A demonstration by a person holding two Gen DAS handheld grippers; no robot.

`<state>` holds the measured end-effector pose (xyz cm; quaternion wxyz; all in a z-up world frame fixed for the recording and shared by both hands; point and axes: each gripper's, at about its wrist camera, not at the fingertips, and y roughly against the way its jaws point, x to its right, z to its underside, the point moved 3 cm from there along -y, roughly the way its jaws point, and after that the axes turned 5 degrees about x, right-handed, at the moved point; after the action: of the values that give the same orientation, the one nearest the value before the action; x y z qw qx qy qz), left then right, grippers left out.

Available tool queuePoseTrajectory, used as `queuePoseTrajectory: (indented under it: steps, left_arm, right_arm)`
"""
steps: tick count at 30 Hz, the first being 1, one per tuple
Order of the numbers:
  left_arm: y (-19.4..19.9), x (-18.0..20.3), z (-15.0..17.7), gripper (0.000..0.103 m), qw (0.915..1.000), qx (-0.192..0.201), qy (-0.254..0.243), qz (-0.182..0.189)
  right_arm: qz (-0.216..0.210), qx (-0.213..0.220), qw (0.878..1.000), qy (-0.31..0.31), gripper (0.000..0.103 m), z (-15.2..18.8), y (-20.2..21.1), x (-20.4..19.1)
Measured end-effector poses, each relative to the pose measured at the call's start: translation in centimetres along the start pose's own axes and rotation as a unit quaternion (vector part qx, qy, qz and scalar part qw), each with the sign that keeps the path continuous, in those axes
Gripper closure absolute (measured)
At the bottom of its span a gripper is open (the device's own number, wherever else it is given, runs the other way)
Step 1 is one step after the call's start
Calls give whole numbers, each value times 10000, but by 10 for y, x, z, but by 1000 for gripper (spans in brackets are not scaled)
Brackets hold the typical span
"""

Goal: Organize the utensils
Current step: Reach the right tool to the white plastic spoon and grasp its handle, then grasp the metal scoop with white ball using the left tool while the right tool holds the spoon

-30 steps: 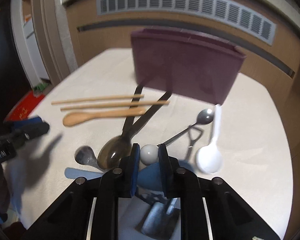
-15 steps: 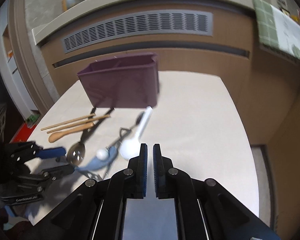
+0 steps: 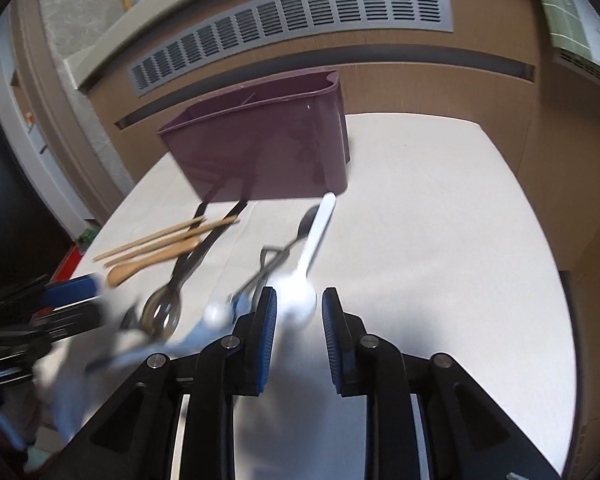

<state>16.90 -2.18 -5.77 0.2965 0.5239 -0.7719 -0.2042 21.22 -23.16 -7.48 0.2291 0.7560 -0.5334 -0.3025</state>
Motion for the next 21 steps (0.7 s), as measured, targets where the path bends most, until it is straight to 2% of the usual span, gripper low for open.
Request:
queuePoseTrajectory:
  steps: [4,7,8,9,14,17,21]
  left_arm:
    - [7,-6,-1,62,10000,47,-47,-29]
    - [2,0,4,62,9995,-108,-290,40]
    - [-2,4,7,62,9990,-199,-391,88]
    - [-6,9,9,62,9984,-270,-473,131]
    - [-38,35,18,62,9934,-713,-782,446]
    - [-62,42,16,62,9925,-966,-596,457]
    - [-76,42,9,62,9917,-1116,-259,589]
  right_arm:
    - [486,-201,9986,1,81,-21,-49,2]
    - [574,-397,9975,120,82,-28,-72,-2]
    - [589,-370,9974,189,91,-30,-71,-4]
    - [534,-392,9975,254,95,-30,-68,-7]
    - [539,-97,9979,341,95,-15,-25,2]
    - [552,-40,9983,162,95,-2,2,16]
    - [658,38,9978,-18,95,19,29,29]
